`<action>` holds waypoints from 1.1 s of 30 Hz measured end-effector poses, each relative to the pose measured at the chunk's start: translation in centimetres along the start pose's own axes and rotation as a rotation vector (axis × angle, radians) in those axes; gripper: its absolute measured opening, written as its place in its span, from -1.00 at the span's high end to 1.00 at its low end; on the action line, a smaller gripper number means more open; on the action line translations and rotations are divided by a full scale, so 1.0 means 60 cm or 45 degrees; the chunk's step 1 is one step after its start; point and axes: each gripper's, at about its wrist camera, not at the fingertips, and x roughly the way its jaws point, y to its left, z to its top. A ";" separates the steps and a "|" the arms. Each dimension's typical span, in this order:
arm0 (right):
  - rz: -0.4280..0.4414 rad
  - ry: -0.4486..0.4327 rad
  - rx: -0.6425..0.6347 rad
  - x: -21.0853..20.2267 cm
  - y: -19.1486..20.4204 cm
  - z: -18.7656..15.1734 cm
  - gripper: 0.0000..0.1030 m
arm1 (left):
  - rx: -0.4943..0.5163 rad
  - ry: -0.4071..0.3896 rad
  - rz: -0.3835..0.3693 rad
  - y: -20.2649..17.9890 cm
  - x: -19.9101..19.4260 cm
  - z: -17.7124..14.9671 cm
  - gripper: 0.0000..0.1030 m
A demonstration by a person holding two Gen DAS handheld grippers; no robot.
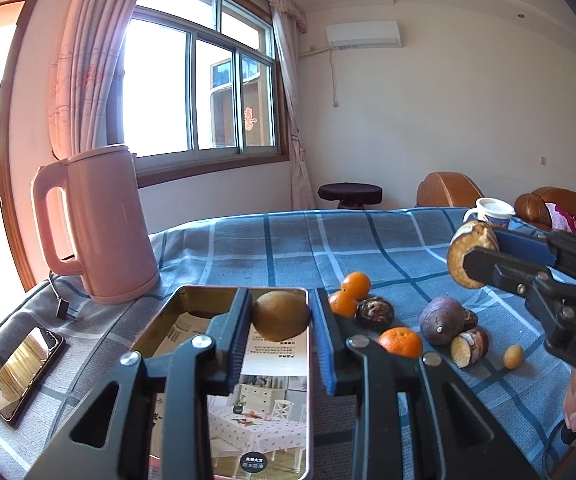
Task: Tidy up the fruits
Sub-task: 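Lift the kiwi with the left tool while the right tool carries the tuber piece, then lower the kiwi into the tin box while the right tool releases the tuber piece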
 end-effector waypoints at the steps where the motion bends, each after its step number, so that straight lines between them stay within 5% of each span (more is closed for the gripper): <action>1: 0.004 0.004 -0.003 0.003 0.003 0.001 0.36 | -0.004 0.007 0.005 0.004 0.002 -0.001 0.39; 33: 0.159 0.115 -0.081 0.103 0.090 0.029 0.35 | -0.049 0.143 0.101 0.103 0.046 -0.008 0.39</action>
